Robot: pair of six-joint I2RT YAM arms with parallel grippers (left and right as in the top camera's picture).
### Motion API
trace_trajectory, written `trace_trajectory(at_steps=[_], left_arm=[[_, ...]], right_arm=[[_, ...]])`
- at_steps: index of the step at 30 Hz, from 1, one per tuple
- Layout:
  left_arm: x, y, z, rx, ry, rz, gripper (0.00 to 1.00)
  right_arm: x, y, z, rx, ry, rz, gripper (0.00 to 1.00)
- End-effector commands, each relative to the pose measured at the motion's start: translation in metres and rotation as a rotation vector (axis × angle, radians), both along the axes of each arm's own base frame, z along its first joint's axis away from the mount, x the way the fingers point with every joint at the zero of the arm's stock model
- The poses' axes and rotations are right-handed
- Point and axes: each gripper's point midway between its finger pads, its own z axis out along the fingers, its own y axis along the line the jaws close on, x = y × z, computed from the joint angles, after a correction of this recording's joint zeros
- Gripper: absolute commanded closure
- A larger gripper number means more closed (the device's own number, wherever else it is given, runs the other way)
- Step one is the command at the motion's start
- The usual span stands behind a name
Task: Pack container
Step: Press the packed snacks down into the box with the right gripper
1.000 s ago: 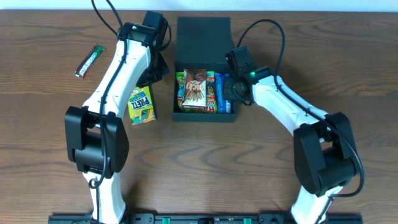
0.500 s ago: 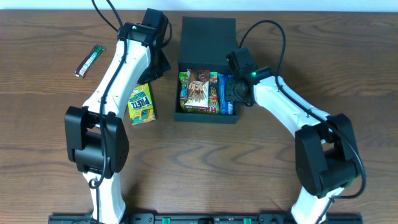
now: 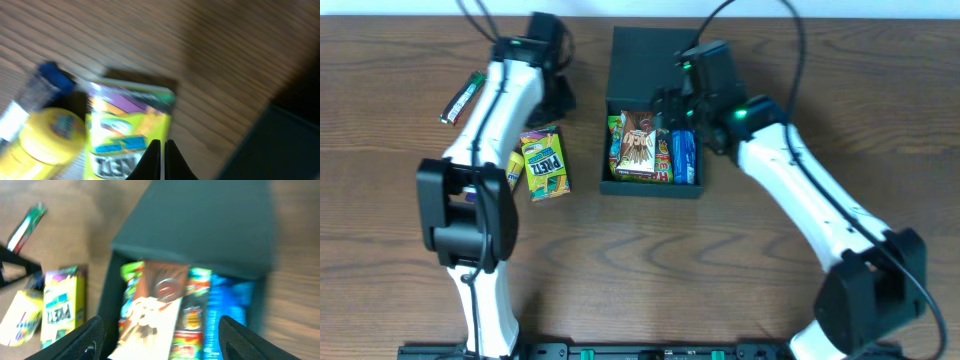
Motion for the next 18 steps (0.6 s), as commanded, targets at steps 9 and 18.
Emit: trace_trajectory(at_steps=[9,18], left_arm=[[0.002,0.069,-0.005,-0.062,0.012,0.069,0.94],[0.002,0.069,-0.005,-0.062,0.011,0.069,0.94]], right_arm=[[-0.023,0.032,-0.086,-0.04,0.216,0.021,0.17],[-0.033,0.039,-0.111,-0.069,0.27,0.041,0.09]])
